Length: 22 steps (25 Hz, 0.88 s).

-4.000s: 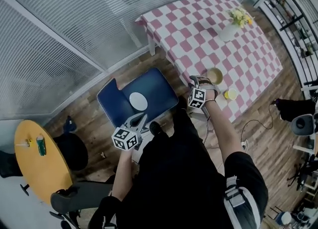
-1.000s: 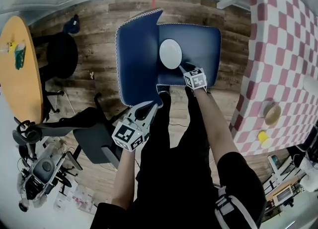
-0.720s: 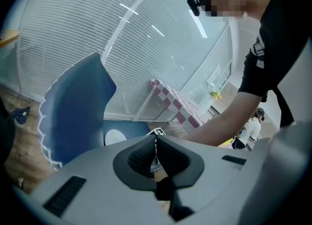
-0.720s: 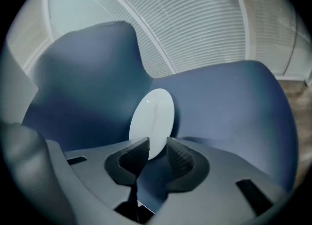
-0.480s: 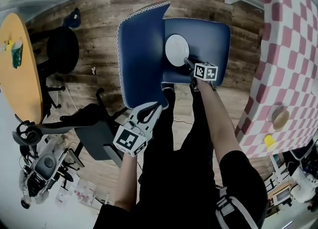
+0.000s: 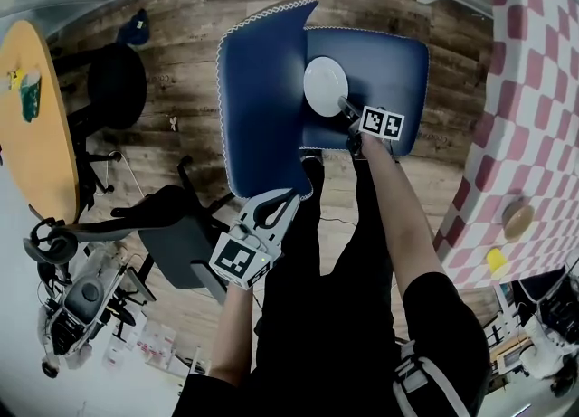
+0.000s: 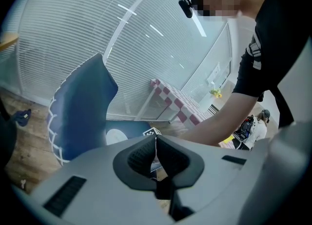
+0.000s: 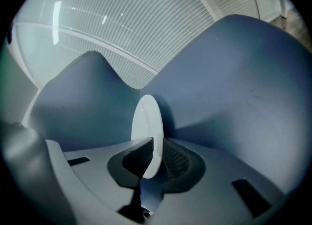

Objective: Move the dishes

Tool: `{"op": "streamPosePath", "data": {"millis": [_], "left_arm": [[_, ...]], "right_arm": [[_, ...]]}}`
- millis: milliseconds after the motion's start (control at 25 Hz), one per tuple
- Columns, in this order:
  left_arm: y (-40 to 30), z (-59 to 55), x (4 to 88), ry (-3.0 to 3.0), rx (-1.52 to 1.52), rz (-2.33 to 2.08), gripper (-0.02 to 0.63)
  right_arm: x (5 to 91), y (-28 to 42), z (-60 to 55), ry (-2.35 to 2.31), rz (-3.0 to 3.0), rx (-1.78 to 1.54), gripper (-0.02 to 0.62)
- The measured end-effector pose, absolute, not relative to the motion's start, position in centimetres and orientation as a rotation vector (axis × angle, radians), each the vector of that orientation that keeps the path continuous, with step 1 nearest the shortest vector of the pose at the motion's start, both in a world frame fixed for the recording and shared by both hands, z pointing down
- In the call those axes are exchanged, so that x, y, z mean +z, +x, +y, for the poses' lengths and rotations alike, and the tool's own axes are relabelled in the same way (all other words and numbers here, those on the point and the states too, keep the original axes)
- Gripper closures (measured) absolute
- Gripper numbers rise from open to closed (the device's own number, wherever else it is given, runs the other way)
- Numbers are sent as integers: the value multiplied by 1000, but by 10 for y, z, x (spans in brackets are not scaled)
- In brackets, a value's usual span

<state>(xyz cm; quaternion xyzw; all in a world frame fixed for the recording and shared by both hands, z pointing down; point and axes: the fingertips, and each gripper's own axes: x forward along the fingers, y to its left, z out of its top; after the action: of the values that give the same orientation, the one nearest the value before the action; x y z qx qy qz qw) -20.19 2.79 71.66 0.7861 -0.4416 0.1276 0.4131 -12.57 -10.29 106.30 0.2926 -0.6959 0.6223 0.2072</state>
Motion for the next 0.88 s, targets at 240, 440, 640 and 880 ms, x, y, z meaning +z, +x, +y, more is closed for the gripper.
{"op": "streamPosePath", "data": {"millis": [240, 440, 640, 880], "left_arm": [[-202, 29, 719, 1980, 328, -1104, 581], [-193, 32, 721, 1996, 377, -1053, 581], [-189, 23, 710, 2017, 353, -1031, 581], [-189, 29, 697, 2074, 431, -983, 581]], "right_arm": [[1052, -127, -101, 801, -1964, 1807, 554], [1021, -130, -101, 809, -1995, 1820, 565], [999, -128, -101, 844, -1985, 1850, 563], [967, -120, -95, 877, -1994, 1832, 563]]}}
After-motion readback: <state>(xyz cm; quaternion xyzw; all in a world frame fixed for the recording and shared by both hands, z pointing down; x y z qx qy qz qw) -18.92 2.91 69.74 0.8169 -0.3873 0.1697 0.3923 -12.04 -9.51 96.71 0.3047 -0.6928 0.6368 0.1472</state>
